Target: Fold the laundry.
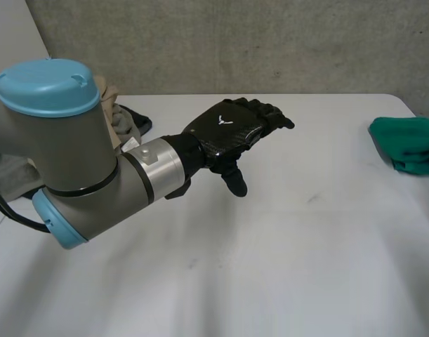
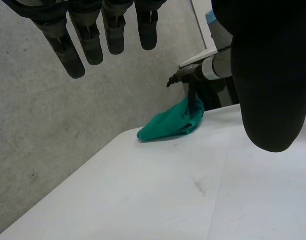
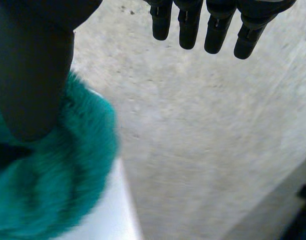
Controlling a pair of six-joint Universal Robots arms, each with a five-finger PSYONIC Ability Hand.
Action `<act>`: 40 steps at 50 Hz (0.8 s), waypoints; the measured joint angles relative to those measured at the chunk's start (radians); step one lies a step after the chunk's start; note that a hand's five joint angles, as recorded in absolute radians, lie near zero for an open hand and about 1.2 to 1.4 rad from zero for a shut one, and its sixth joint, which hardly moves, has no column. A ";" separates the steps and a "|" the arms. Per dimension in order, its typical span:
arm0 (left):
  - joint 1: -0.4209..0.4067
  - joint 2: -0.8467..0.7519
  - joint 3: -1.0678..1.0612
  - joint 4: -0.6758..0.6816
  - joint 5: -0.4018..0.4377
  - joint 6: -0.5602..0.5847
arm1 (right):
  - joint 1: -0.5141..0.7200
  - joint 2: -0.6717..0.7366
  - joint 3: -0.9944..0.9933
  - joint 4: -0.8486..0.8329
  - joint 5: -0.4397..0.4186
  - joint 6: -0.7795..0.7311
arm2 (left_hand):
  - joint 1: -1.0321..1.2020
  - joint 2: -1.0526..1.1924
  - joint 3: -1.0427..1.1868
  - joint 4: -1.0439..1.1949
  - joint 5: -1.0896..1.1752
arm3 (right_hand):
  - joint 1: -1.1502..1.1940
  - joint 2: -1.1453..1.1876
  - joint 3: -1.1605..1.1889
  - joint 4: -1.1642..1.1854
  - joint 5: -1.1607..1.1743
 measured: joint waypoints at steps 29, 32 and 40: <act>0.557 -0.189 0.118 0.218 -0.487 0.277 | 0.291 -0.870 1.355 -0.462 -0.518 -0.512 | 0.000 0.000 0.000 0.000 0.000 | 0.000 0.000 -0.002 0.000 0.000; 0.597 -0.274 0.159 0.218 -0.444 0.323 | 0.298 -0.882 1.391 -0.458 -0.514 -0.532 | 0.000 0.000 0.000 0.000 0.000 | 0.000 0.000 -0.002 0.000 0.000; 0.652 -0.419 0.224 0.237 -0.213 0.288 | 0.303 -0.883 1.441 -0.457 -0.499 -0.543 | 0.071 0.077 0.073 0.074 0.059 | 0.000 0.000 -0.002 0.000 0.000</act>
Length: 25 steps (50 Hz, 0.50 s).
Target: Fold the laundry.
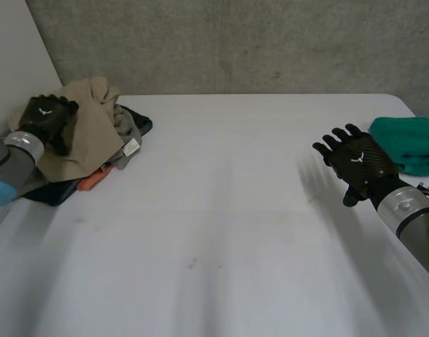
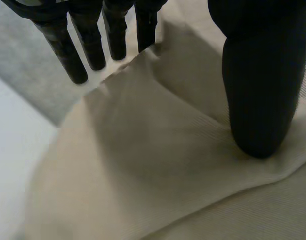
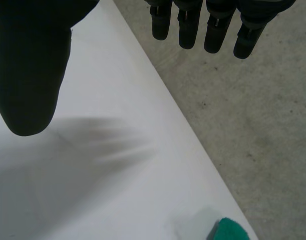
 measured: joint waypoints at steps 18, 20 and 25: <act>-0.074 0.140 -0.092 0.237 -0.043 -0.217 | -0.014 -0.044 0.036 -0.003 0.062 0.006 | 0.788 0.905 0.878 0.897 0.871 | 0.000 0.000 0.000 0.000 0.000; -0.107 0.206 -0.130 0.257 -0.052 -0.247 | -0.014 -0.058 0.034 -0.003 0.071 0.008 | 0.788 0.906 0.888 0.907 0.888 | 0.000 0.000 0.000 0.000 0.000; -0.228 0.380 -0.216 0.268 -0.057 -0.364 | -0.015 -0.102 0.026 -0.004 0.107 0.017 | 0.850 0.907 0.897 0.913 0.890 | 0.000 0.000 0.000 0.000 0.000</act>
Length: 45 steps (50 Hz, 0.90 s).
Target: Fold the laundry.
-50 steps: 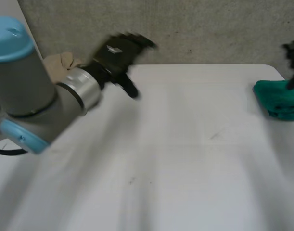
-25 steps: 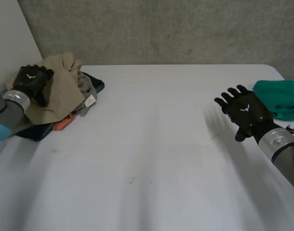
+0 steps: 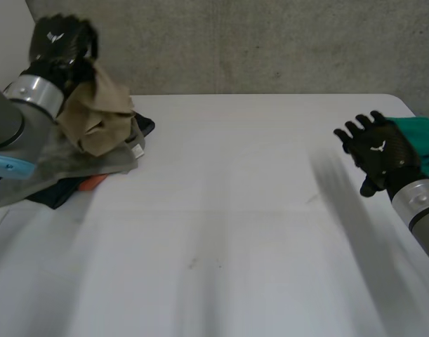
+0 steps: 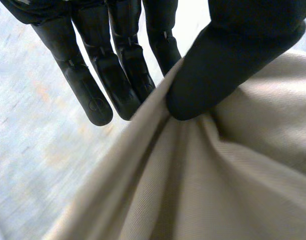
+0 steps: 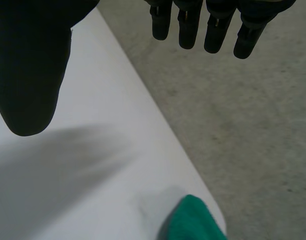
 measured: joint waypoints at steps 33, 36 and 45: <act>-0.564 0.109 -0.231 -0.053 0.104 -0.202 | -0.049 -0.017 -0.053 0.057 0.058 0.077 | -0.893 -0.945 -0.930 -0.950 -0.930 | 0.000 0.000 0.000 0.000 0.000; -0.522 0.184 -0.271 -0.056 0.100 -0.198 | -0.045 -0.015 -0.064 0.086 0.055 0.075 | -0.893 -0.945 -0.930 -0.950 -0.929 | 0.000 0.000 0.000 0.000 0.000; -0.311 0.285 -0.386 -0.138 0.042 -0.064 | 0.068 -0.008 -0.149 0.296 0.004 0.079 | -0.893 -0.945 -0.930 -0.950 -0.929 | 0.000 0.000 0.000 0.000 0.000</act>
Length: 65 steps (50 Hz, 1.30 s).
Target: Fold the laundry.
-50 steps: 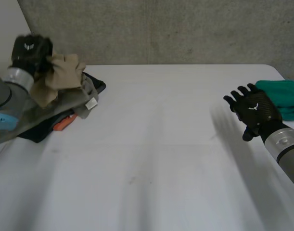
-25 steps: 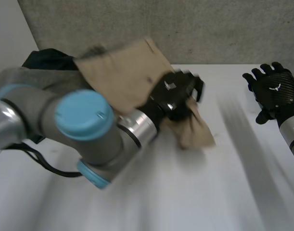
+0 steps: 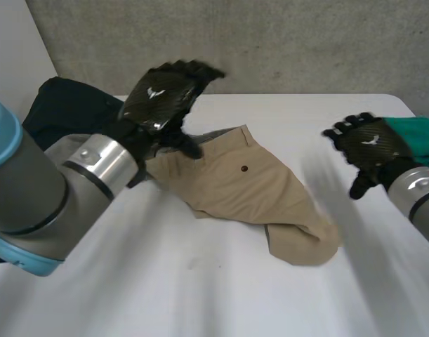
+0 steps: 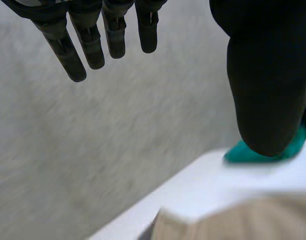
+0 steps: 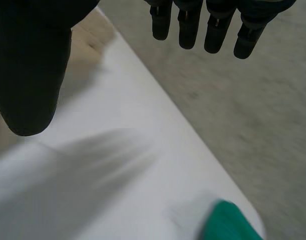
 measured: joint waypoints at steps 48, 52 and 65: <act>0.119 -0.512 0.352 0.086 -0.042 0.355 | 0.275 0.026 -0.065 -0.080 0.255 0.018 | 0.911 0.942 0.931 0.949 0.900 | 0.000 0.000 0.000 0.000 0.000; 0.085 -0.436 0.385 0.207 -0.082 0.347 | 0.215 -0.025 -0.055 -0.078 0.254 0.023 | 0.911 0.943 0.936 0.950 0.900 | 0.000 0.000 0.000 0.000 0.000; -0.152 -0.326 0.437 0.316 -0.006 0.018 | 0.034 -0.123 -0.063 -0.080 0.262 0.095 | 0.911 0.945 0.939 0.950 0.900 | 0.000 0.000 0.000 0.000 0.000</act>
